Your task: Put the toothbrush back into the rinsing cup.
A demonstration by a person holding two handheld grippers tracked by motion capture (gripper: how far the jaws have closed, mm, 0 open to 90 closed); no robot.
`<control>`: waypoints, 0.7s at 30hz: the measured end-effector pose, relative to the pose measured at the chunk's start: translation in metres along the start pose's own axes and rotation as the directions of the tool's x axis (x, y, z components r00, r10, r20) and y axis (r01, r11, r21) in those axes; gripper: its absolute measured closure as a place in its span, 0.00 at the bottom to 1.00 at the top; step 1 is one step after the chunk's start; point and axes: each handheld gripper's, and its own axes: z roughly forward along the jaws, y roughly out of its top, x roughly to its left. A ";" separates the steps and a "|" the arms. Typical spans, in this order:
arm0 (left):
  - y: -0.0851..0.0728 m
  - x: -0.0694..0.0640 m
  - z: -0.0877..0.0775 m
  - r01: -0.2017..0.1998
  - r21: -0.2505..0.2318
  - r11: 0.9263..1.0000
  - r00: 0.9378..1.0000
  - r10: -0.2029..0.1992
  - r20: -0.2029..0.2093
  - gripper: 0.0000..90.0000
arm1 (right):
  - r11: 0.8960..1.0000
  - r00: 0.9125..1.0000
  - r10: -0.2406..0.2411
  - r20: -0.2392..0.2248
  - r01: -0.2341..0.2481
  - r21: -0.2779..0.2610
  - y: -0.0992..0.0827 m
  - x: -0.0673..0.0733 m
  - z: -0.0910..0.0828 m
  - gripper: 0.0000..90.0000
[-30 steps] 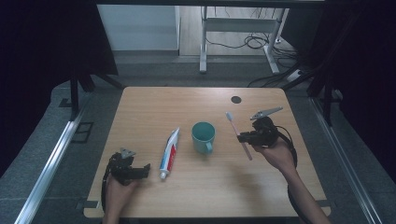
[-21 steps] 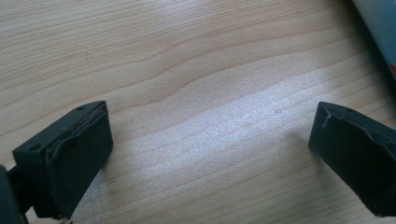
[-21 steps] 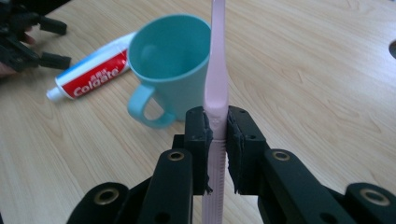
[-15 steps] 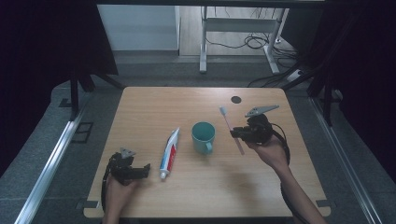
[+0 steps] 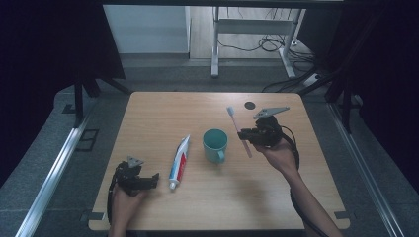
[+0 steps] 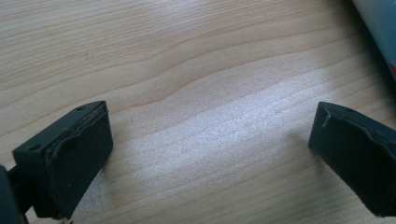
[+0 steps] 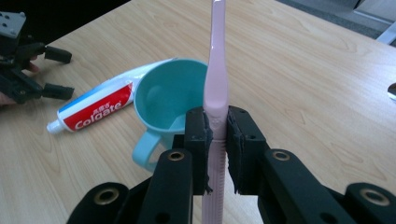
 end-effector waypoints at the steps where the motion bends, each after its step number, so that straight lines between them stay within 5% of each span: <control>1: 0.000 0.000 0.000 0.000 0.000 1.000 1.000 0.000 0.000 0.00 | 1.000 1.000 -0.001 -0.001 0.001 -0.004 0.001 0.000 0.000 0.88; 21: 0.000 0.000 0.000 0.002 -0.004 1.000 1.000 -0.002 0.003 0.00 | 0.999 1.000 -0.004 -0.008 0.004 -0.049 0.022 0.010 0.017 0.88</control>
